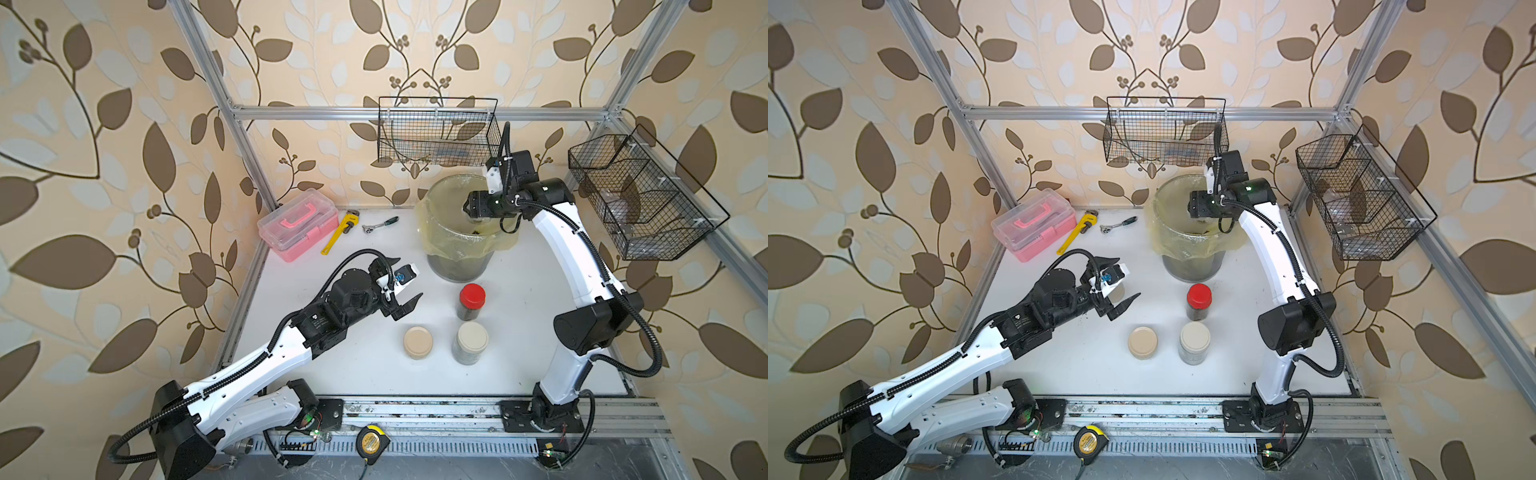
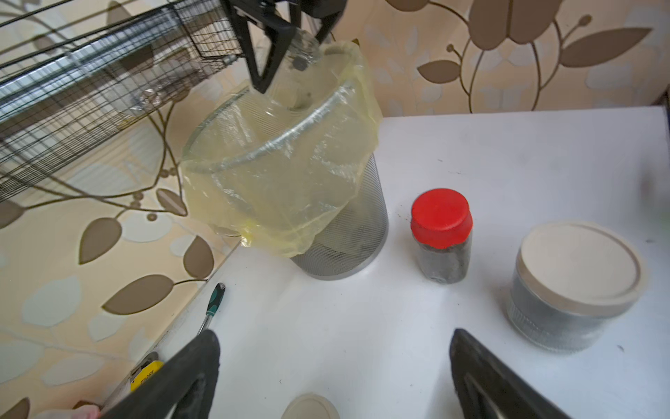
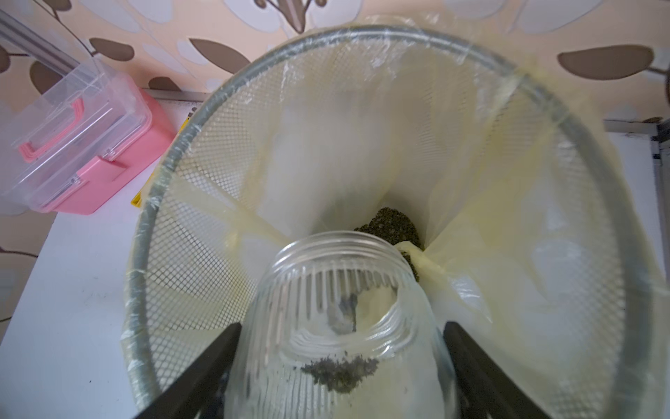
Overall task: Empty moldy tea leaves from jars
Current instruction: Pour the moldy tea leaves from the jar into the trash bin.
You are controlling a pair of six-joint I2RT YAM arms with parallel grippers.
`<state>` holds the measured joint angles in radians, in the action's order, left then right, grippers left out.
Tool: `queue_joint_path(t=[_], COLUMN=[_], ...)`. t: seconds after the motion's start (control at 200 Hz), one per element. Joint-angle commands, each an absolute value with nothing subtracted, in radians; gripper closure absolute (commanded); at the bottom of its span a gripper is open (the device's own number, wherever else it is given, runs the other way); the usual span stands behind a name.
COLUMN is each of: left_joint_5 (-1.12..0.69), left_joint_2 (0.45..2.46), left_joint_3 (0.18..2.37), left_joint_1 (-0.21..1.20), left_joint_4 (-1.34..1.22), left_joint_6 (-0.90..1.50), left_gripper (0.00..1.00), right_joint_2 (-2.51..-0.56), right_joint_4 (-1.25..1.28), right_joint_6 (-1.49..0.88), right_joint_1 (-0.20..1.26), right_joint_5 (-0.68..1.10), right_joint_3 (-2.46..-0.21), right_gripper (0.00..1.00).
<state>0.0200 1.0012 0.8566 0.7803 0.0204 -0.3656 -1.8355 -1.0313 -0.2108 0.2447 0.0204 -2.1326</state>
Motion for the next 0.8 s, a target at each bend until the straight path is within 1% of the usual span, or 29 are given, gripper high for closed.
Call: queue_joint_path(t=[0.0, 0.03, 0.055, 0.08, 0.135, 0.17, 0.2, 0.23, 0.27, 0.295, 0.325, 0.37, 0.42, 0.475, 0.575, 0.605, 0.675, 0.705, 0.795], left_joint_5=[0.23, 0.262, 0.279, 0.287, 0.276, 0.268, 0.261, 0.253, 0.24, 0.231, 0.215, 0.19, 0.149, 0.087, -0.103, -0.132, -0.19, -0.204, -0.269], left_joint_2=[1.028, 1.044, 1.058, 1.074, 1.106, 1.129, 1.147, 1.166, 1.19, 1.205, 1.224, 1.252, 1.281, 1.31, 1.361, 1.383, 1.431, 1.485, 1.575], left_joint_3=[1.04, 1.075, 1.103, 1.13, 1.179, 1.205, 1.223, 1.241, 1.267, 1.286, 1.31, 1.344, 1.374, 1.395, 1.397, 1.403, 1.444, 1.466, 1.572], left_joint_1=[0.784, 0.784, 0.783, 0.782, 0.782, 0.783, 0.782, 0.782, 0.782, 0.782, 0.782, 0.781, 0.781, 0.781, 0.781, 0.781, 0.779, 0.777, 0.747], left_joint_4=[0.034, 0.053, 0.071, 0.086, 0.106, 0.109, 0.112, 0.112, 0.116, 0.119, 0.12, 0.113, 0.079, 0.013, -0.097, -0.11, -0.099, -0.085, -0.028], left_joint_6=[0.01, 0.092, 0.163, 0.224, 0.338, 0.411, 0.474, 0.531, 0.589, 0.612, 0.618, 0.595, 0.512, 0.341, -0.126, -0.238, -0.511, -0.61, -0.764], left_gripper=[0.01, 0.01, 0.01, 0.01, 0.01, 0.01, 0.01, 0.01, 0.01, 0.01, 0.01, 0.01, 0.01, 0.01, 0.01, 0.01, 0.01, 0.01, 0.01], right_joint_2=[-1.772, -1.754, -1.745, -1.745, -1.774, -1.805, -1.826, -1.837, -1.82, -1.806, -1.785, -1.77, -1.774, -1.778, -1.755, -1.743, -1.714, -1.703, -1.669], right_joint_4=[-0.898, -0.852, -0.834, -0.84, -0.908, -0.963, -0.999, -1.013, -0.962, -0.919, -0.875, -0.859, -0.881, -0.906, -0.916, -0.912, -0.905, -0.9, -0.888], right_joint_6=[-0.256, -0.28, -0.292, -0.286, -0.234, -0.206, -0.2, -0.206, -0.23, -0.251, -0.272, -0.268, -0.254, -0.246, -0.231, -0.229, -0.225, -0.225, -0.224], right_joint_1=[0.218, 0.21, 0.209, 0.218, 0.26, 0.278, 0.281, 0.275, 0.251, 0.243, 0.237, 0.242, 0.246, 0.241, 0.242, 0.242, 0.236, 0.232, 0.226], right_joint_5=[0.165, 0.21, 0.198, 0.151, -0.028, -0.073, -0.051, 0.015, 0.148, 0.194, 0.21, 0.17, 0.155, 0.181, 0.183, 0.184, 0.196, 0.208, 0.23], right_joint_3=[-2.074, -2.034, -2.016, -2.017, -2.071, -2.126, -2.166, -2.186, -2.157, -2.126, -2.086, -2.069, -2.084, -2.101, -2.092, -2.083, -2.061, -2.053, -2.028], right_gripper=[0.7, 0.7, 0.7, 0.71, 0.7, 0.7, 0.69, 0.68, 0.68, 0.68, 0.68, 0.69, 0.69, 0.69, 0.69, 0.69, 0.69, 0.69, 0.69])
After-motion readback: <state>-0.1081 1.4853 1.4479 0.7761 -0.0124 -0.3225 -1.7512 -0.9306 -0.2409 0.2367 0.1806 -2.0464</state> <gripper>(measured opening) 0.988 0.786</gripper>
